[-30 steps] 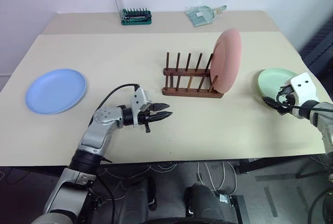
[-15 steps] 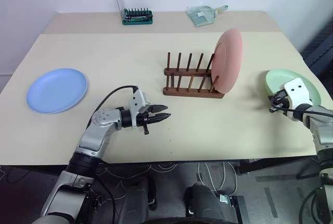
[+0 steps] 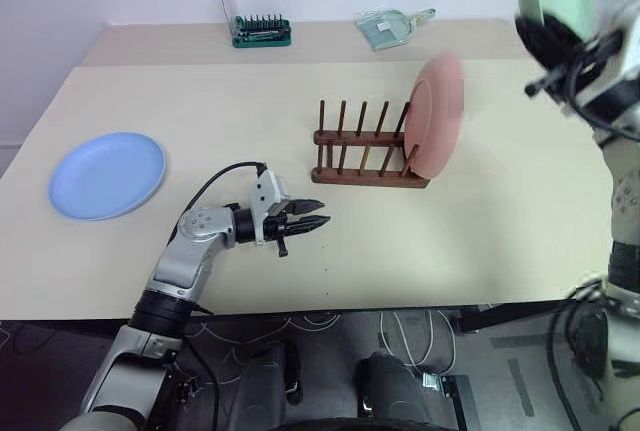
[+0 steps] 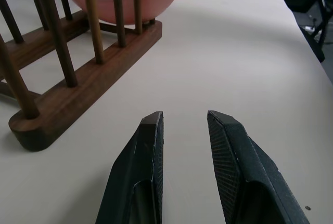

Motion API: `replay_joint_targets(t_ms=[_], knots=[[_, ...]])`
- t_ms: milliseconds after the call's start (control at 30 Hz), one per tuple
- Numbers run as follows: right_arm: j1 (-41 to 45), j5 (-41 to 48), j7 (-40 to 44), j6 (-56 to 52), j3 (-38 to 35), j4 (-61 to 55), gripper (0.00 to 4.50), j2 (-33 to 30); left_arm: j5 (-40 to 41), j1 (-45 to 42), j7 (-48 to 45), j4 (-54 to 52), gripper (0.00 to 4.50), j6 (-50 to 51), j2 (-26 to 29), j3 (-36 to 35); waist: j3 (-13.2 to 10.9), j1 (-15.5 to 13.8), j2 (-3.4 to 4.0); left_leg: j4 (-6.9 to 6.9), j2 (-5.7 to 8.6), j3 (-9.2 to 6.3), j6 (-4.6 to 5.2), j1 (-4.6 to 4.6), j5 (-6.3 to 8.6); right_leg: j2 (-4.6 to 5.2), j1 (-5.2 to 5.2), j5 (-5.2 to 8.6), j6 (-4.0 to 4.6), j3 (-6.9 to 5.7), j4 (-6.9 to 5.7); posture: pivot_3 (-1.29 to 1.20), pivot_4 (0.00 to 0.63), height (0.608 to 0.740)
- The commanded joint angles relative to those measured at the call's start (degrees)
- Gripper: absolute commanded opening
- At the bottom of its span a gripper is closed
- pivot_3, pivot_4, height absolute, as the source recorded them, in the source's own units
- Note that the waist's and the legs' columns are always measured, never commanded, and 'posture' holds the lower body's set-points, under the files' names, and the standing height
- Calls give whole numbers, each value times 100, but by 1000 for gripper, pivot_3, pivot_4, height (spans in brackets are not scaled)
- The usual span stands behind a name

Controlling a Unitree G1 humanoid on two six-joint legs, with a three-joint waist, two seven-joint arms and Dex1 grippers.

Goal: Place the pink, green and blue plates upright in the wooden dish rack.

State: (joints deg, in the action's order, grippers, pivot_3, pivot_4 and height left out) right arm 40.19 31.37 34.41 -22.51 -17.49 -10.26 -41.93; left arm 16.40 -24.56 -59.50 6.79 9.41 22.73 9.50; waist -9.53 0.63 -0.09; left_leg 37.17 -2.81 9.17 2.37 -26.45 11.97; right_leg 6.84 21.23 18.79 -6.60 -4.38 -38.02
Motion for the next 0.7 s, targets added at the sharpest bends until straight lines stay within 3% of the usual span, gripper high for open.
replay_joint_targets(t_ms=[33,300,700], knots=[[117,1750,98,-884,-91,-751,43,471,192,-51,101,-144,1336,-134,89,-410,1,11,-5,1,1,0,3,-1,2,2,-1,0,0,-1,2,0,150,732],[-48,3594,-1028,-1689,-94,-991,43,1696,440,-144,100,-226,1336,18,265,-828,0,32,-3,-2,2,-1,6,-2,4,4,3,-1,2,-1,-6,0,150,732],[-530,3452,-1880,-1424,-66,-589,43,2356,478,-211,113,-479,1336,280,350,-799,-1,38,-1,-2,2,4,4,-6,2,-3,8,-1,0,-1,-8,0,150,732]])
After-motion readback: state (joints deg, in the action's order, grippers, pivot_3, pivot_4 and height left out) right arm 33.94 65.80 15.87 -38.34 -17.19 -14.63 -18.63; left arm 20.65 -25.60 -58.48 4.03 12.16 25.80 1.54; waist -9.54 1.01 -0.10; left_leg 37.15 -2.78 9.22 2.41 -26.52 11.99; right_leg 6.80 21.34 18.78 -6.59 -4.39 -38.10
